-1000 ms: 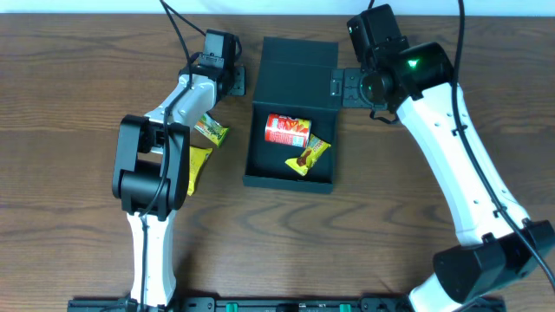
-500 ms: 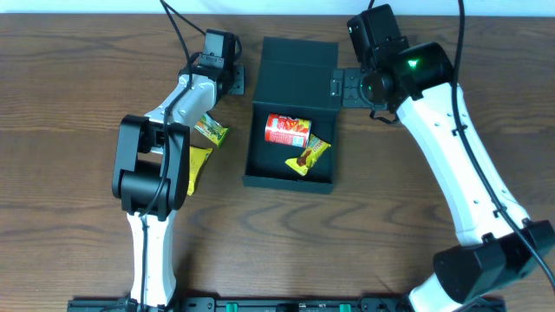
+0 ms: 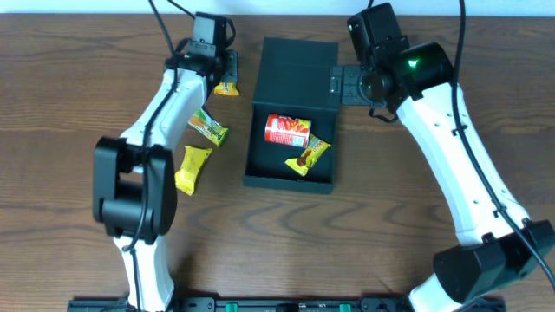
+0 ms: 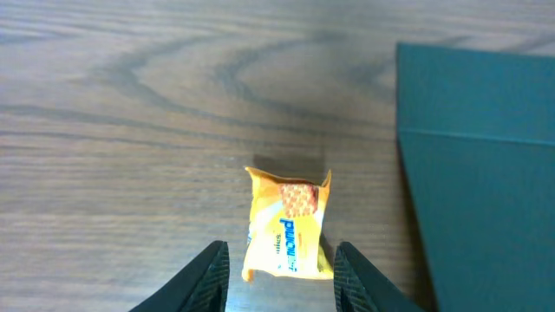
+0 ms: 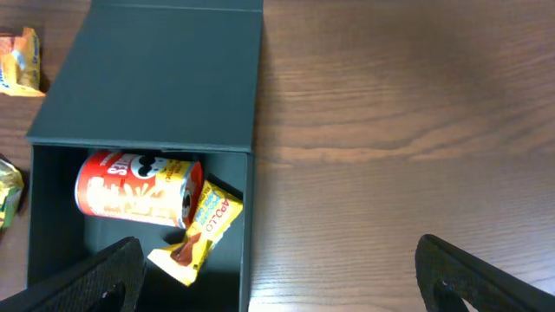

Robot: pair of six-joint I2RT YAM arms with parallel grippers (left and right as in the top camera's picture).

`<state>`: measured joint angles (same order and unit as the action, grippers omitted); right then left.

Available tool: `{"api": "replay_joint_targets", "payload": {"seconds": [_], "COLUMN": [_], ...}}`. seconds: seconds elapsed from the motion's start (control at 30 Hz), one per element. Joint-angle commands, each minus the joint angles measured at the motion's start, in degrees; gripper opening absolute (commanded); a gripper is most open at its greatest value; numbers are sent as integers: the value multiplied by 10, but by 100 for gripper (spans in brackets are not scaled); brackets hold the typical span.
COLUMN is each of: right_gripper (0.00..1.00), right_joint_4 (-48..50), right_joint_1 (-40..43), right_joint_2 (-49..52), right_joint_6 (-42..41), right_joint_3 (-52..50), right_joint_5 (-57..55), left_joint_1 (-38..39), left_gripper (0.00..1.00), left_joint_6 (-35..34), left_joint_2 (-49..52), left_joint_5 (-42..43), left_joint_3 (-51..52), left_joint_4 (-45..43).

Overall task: Pack container
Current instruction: 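Close the left gripper on the Almond packet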

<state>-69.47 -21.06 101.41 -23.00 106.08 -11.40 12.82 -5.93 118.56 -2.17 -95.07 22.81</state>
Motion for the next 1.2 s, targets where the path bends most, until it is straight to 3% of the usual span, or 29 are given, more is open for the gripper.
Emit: {"api": "replay_joint_targets", "payload": {"seconds": [0.0,0.13,0.23,0.53,0.6,1.17], "right_gripper": [99,99,99,99,99,99], "right_joint_4": [5,10,9,3,3,-2], "right_joint_1": [5,5,5,5,5,5], "right_joint_2": [0,0,0,0,0,0], "right_joint_6": [-5,-5,-5,-5,-5,-5], "right_joint_3": [1,1,1,1,1,1], "right_joint_5": [-6,-6,-6,-6,-6,-6], "left_joint_1": [0,-1,-1,-1,-1,-2], "left_gripper": [60,87,98,100,93,92], "left_joint_6": [10,21,34,29,24,6], "left_joint_2": [-31,4,38,78,79,123], "left_joint_5": [-14,-23,-23,-9,-9,7], "left_joint_3": [-9,-8,-8,-8,-8,-8], "left_joint_4": [9,6,-13,-38,-48,-73]}}
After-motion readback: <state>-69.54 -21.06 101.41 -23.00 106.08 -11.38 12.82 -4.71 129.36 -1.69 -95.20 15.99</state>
